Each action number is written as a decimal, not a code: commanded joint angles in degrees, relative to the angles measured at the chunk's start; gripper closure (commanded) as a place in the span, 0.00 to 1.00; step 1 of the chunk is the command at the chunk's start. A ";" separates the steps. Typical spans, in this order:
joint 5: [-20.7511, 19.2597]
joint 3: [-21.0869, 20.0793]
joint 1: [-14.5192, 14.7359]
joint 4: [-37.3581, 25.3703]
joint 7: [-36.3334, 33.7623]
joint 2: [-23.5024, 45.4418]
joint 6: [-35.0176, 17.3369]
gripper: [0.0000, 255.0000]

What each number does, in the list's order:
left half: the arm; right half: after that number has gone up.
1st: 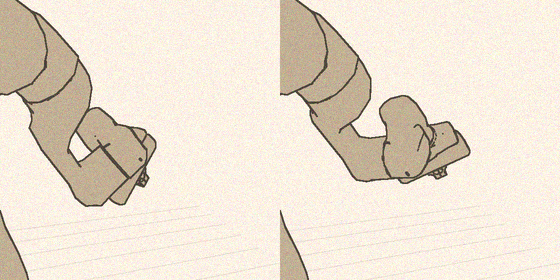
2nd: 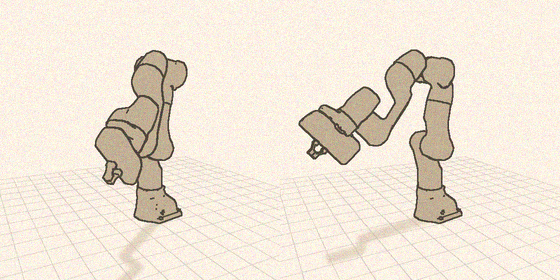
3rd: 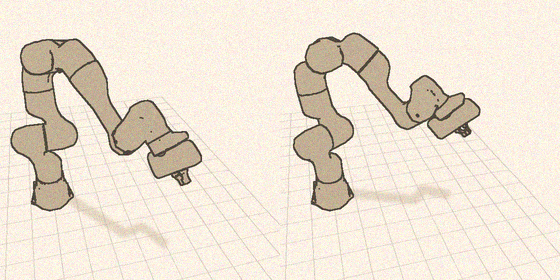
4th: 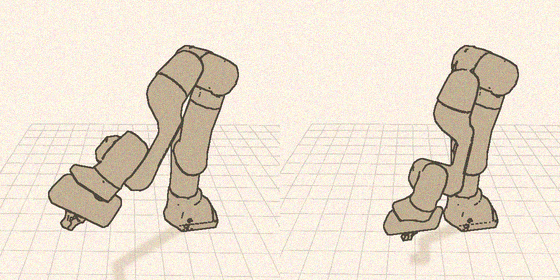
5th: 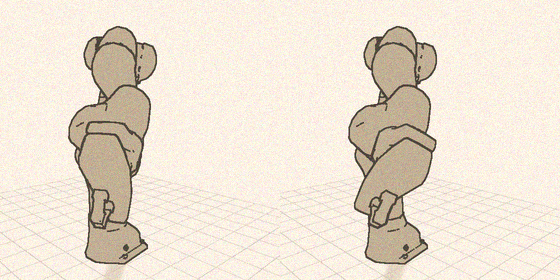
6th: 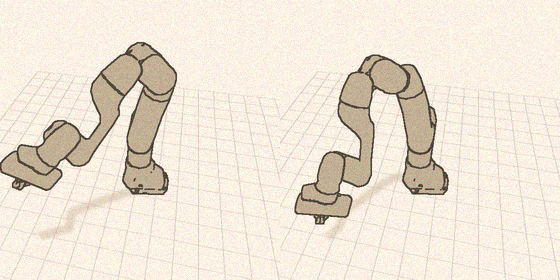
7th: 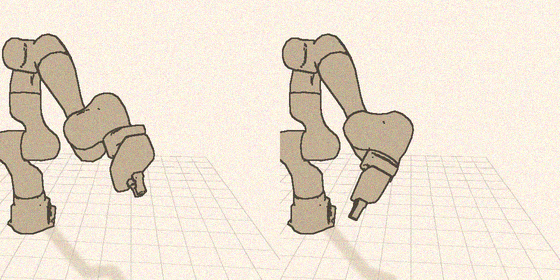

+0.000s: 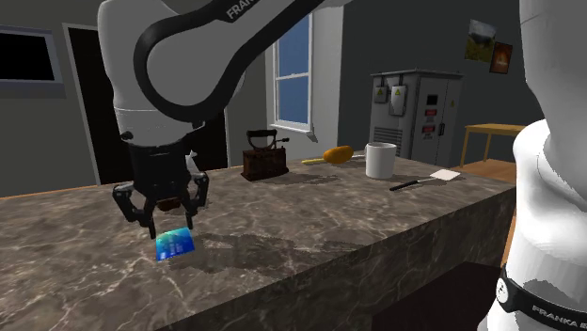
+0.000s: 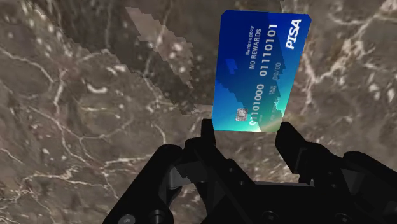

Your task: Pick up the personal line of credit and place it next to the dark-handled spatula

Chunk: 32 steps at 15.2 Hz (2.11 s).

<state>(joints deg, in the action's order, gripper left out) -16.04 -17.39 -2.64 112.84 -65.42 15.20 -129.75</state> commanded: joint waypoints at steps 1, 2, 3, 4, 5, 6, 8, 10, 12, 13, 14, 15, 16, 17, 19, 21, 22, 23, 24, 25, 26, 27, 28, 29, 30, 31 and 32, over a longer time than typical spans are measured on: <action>0.47 -0.17 -0.04 -0.61 0.37 -0.65 1.24 1.00; 0.72 -0.25 -0.09 -0.90 0.61 -1.04 1.87 1.00; 0.97 -0.33 -0.13 -1.20 0.84 -1.42 2.52 1.00; 1.22 -0.40 -0.17 -1.51 1.07 -1.79 3.16 1.00; 1.46 -0.46 -0.21 -1.84 1.29 -2.15 3.81 1.00; 1.69 -0.53 -0.24 -2.18 1.51 -2.50 4.47 1.00; 2.13 -0.64 -0.30 -2.90 1.93 -3.17 5.78 1.00; 2.54 -0.74 -0.35 -3.68 2.34 -3.80 7.11 1.00; 2.93 -0.83 -0.40 -4.51 2.72 -4.39 8.46 1.00; 3.08 -0.86 -0.41 -4.85 2.88 -4.61 9.01 1.00; 3.66 -0.52 -1.27 -2.91 4.15 -6.10 8.26 1.00; 4.22 -0.14 -2.10 -1.04 5.47 -7.55 7.56 1.00; 4.78 0.28 -2.90 0.75 6.81 -8.95 6.90 1.00; 5.32 0.75 -3.66 2.47 8.18 -10.31 6.27 1.00; 6.33 1.79 -5.10 5.69 11.00 -12.89 5.13 1.00; 7.24 2.97 -6.46 8.63 13.89 -15.29 4.11 1.00; 7.65 3.62 -7.10 10.00 15.35 -16.42 3.66 1.00; 8.03 4.30 -7.72 11.31 16.82 -17.50 3.22 1.00; 8.37 5.00 -8.34 12.54 18.31 -18.53 2.82 1.00; 8.68 5.75 -8.94 13.72 19.79 -19.51 2.44 1.00; 8.96 6.51 -9.53 14.82 21.29 -20.45 2.09 1.00; 9.20 7.29 -10.12 15.86 22.78 -21.33 1.76 1.00; 9.41 8.10 -10.71 16.84 24.28 -22.16 1.45 1.00; 9.58 8.92 -11.30 17.75 25.79 -22.94 1.16 1.00; 9.72 9.77 -11.89 18.60 27.29 -23.66 0.89 1.00; 9.84 10.64 -12.47 19.38 28.80 -24.34 0.64 1.00; 9.92 11.52 -13.06 20.09 30.31 -24.95 0.40 1.00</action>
<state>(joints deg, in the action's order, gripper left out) -6.22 -6.82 -15.04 132.26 -36.88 -9.18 -129.07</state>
